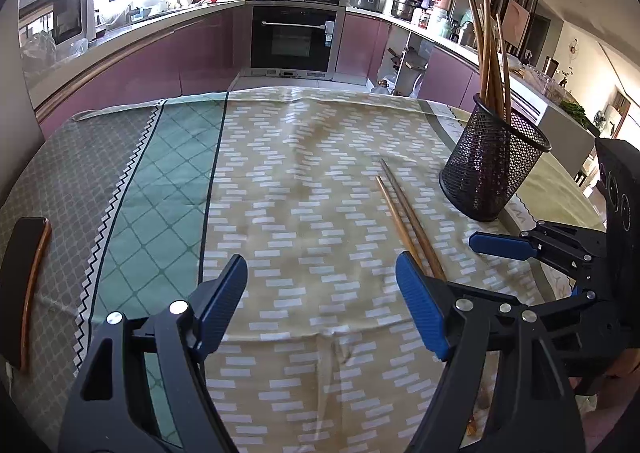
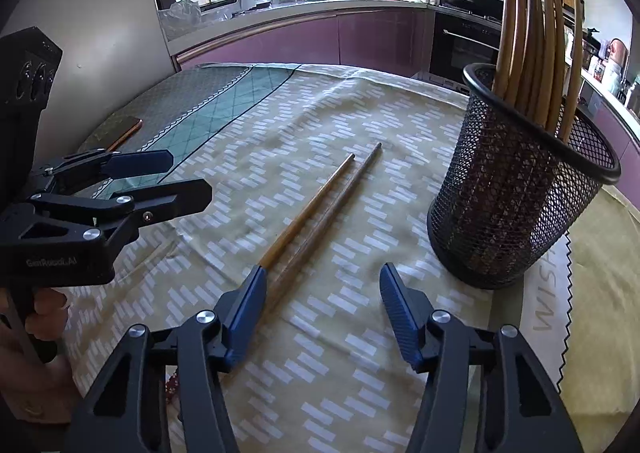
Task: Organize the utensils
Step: 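Open the right gripper and move it over the chopsticks on the cloth, then close the right gripper on a wooden chopstick lying on the cloth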
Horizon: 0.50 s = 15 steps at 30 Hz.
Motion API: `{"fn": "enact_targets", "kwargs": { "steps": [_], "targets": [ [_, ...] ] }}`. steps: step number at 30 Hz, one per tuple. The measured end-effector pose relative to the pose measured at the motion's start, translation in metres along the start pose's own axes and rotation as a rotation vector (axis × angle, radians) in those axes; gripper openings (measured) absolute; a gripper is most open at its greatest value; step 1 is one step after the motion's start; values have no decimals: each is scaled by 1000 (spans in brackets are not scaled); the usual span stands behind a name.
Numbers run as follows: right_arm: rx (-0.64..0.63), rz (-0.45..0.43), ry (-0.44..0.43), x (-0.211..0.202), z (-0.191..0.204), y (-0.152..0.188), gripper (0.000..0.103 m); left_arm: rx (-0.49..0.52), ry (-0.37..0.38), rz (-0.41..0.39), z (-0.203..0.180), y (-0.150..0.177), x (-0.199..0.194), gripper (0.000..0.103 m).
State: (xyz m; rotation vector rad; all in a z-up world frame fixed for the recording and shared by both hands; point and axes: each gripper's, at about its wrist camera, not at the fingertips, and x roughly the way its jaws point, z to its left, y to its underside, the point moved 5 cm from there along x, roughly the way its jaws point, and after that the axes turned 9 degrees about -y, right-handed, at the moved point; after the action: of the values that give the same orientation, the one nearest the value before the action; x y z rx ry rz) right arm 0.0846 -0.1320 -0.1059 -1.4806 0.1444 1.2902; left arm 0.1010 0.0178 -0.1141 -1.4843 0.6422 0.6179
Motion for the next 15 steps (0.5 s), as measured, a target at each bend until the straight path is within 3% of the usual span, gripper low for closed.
{"fn": "enact_targets", "kwargs": {
  "steps": [5,15],
  "targets": [
    [41,6,-20,-6,-8,4,47,25,20,13,-10,4,3,75],
    [59,11,-23,-8,-15,4,43,120,95,51,-43,13,9,71]
  ]
}}
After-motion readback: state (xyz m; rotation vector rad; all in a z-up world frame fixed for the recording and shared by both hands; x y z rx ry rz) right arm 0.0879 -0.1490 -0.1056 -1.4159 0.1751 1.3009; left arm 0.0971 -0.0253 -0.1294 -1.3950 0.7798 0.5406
